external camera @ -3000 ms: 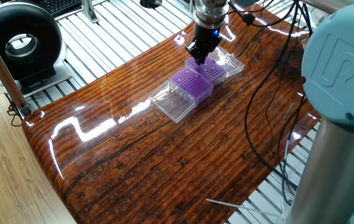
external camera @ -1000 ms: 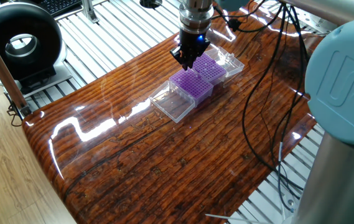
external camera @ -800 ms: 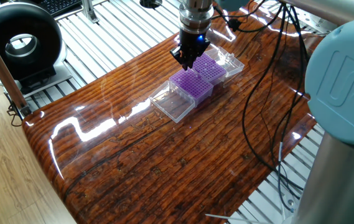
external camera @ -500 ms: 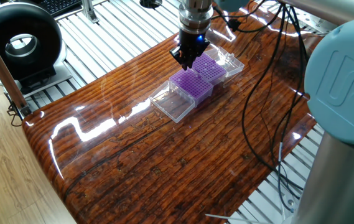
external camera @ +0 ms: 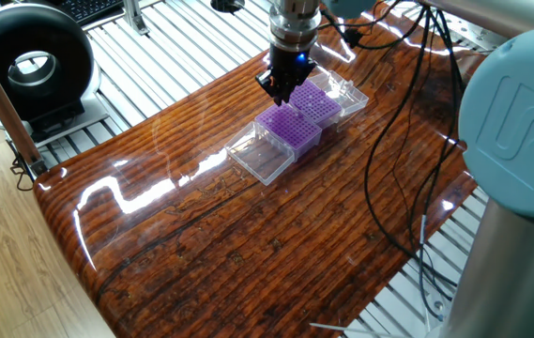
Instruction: Transfer all small pipette tips from one holder to another
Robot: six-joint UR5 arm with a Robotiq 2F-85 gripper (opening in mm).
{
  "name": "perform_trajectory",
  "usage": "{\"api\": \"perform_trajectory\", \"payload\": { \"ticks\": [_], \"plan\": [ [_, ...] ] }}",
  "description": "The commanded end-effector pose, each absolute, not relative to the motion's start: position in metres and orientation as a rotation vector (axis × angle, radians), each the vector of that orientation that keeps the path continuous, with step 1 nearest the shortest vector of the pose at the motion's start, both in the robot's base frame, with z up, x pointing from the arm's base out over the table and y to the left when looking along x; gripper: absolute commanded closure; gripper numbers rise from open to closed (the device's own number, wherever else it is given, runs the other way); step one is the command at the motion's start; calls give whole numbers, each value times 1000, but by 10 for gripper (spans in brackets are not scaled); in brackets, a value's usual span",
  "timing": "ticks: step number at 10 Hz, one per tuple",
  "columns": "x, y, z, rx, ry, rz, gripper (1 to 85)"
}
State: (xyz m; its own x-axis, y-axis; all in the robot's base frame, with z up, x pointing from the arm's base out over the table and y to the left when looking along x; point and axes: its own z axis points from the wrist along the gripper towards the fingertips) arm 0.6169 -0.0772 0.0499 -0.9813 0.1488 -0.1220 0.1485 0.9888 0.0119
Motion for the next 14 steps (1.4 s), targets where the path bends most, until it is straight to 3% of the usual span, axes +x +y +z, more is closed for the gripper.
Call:
{"api": "perform_trajectory", "payload": {
  "ticks": [1,14],
  "plan": [
    [615,-75,51,238,3012,20,650],
    [609,-79,42,230,3009,4,690]
  ]
}}
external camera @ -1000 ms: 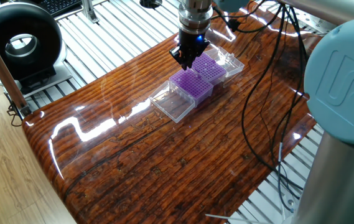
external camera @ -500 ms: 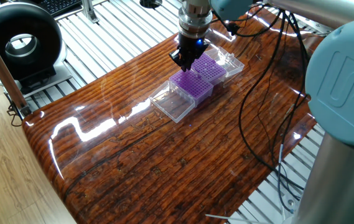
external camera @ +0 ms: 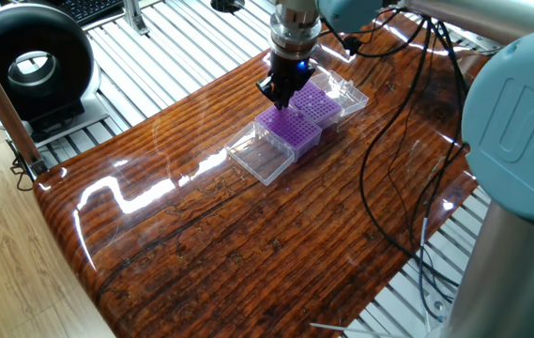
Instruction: Transfer all small pipette tips from one holder to another
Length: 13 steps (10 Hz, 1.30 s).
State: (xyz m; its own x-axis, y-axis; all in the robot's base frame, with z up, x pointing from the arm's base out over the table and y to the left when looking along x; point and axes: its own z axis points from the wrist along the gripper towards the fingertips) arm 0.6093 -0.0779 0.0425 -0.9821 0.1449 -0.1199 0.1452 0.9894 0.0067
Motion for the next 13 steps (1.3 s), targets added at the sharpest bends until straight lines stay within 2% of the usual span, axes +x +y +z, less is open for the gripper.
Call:
{"api": "perform_trajectory", "payload": {
  "ticks": [1,4,5,13],
  "plan": [
    [607,-80,44,239,3009,-2,720],
    [606,-84,47,266,3009,-22,780],
    [612,-82,46,295,2995,-37,840],
    [617,-87,63,352,2977,-82,843]
  ]
}}
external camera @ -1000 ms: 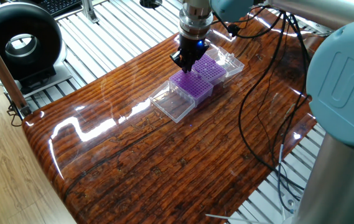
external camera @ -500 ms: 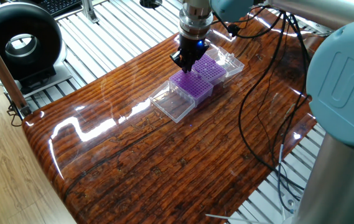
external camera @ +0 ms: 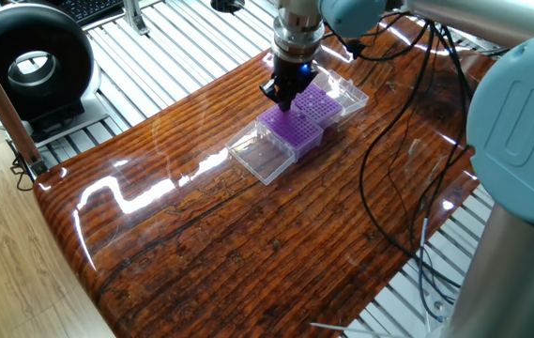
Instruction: Transfer all small pipette tips from one holder to another
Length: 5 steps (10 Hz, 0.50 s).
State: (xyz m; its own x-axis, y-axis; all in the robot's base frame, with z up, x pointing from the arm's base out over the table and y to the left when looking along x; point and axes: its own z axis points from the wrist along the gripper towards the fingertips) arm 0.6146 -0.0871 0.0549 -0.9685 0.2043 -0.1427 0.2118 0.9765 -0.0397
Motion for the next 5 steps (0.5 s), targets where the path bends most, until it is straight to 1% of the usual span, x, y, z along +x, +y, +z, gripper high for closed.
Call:
{"api": "perform_trajectory", "payload": {
  "ticks": [1,5],
  "plan": [
    [617,-86,66,368,2976,-85,843],
    [613,-87,76,397,2983,-103,843]
  ]
}}
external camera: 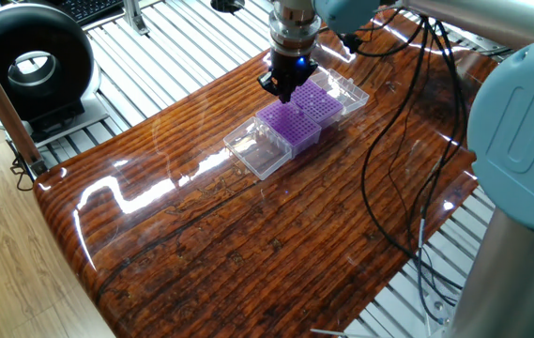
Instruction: Transfer all small pipette tips from one holder to another
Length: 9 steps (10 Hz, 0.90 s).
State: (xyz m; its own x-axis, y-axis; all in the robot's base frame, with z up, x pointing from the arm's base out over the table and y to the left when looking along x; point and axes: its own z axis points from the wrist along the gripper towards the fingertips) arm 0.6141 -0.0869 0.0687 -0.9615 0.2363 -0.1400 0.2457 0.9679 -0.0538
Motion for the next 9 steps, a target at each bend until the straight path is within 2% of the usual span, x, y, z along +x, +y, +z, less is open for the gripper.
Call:
{"api": "perform_trajectory", "payload": {
  "ticks": [1,9],
  "plan": [
    [609,-90,82,395,2996,-106,843],
    [608,-121,93,283,3001,-167,843]
  ]
}}
